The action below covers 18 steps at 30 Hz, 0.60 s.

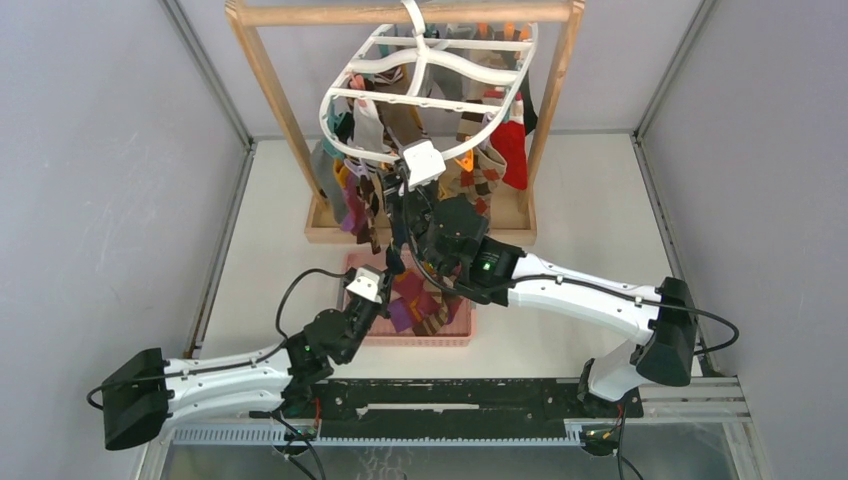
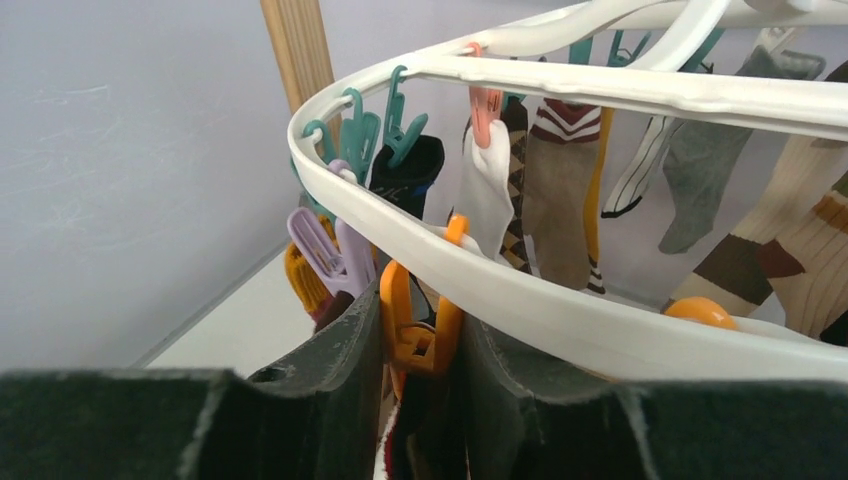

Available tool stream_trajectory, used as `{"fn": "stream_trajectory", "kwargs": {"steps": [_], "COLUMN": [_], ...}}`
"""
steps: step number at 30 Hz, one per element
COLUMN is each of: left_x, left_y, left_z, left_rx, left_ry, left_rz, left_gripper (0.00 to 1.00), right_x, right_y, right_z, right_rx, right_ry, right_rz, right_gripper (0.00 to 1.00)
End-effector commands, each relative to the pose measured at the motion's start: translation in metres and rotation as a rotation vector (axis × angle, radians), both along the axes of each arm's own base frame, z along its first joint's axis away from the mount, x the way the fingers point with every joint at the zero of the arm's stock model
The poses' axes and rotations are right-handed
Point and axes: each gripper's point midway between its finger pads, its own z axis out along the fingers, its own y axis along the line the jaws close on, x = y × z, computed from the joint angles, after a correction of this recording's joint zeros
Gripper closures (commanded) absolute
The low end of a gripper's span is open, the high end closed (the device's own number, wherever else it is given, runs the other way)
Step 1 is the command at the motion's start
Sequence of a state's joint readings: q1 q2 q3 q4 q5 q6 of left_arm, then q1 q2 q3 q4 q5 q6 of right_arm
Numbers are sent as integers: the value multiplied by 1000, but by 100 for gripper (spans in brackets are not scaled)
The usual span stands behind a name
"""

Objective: Remove the socks clipped to the hanger
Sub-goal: Remove the sock from the hanger.

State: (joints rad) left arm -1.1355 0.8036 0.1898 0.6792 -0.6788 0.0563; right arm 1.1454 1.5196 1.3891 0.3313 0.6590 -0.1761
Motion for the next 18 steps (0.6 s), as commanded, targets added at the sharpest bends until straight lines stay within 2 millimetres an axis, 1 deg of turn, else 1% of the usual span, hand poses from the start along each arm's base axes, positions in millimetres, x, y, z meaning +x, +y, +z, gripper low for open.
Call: {"fn": "stream_trajectory", "kwargs": {"steps": [1,2,5,6,8,13,14,16,18], "left_x": [4,4,5,5,6,7,7,7,7], "left_y": [-4,-4,-6,-6,-8,-10,-10,-10,-10], "left_z": [21,19,17,16,16,15,15,14,14], "left_rx": [-84,-81,-80,-79,-78,-73,-73,-70,-69], "left_ry": [-22,-18,-13,-12,-11,-9,-8,-7,-8], "left_rz": [15,15,14,14,14,13,13,14,14], "left_gripper": [95,94,94,94,95,95,95,95,95], "right_x": [-5,-4,-3,-3,-1,4,5,5,4], "right_y": [-19,-20,-23,-23,-24,-27,-28,-29,-30], "right_z": [30,31,34,34,34,32,32,33,33], "right_rx": [88,89,94,93,91,91,90,91,89], "right_ry": [-17,-19,-21,-21,-21,-15,-15,-16,-17], "right_rz": [9,7,-2,-3,-10,-21,-25,-31,-36], "right_gripper": [61,59,46,45,45,48,47,39,36]}}
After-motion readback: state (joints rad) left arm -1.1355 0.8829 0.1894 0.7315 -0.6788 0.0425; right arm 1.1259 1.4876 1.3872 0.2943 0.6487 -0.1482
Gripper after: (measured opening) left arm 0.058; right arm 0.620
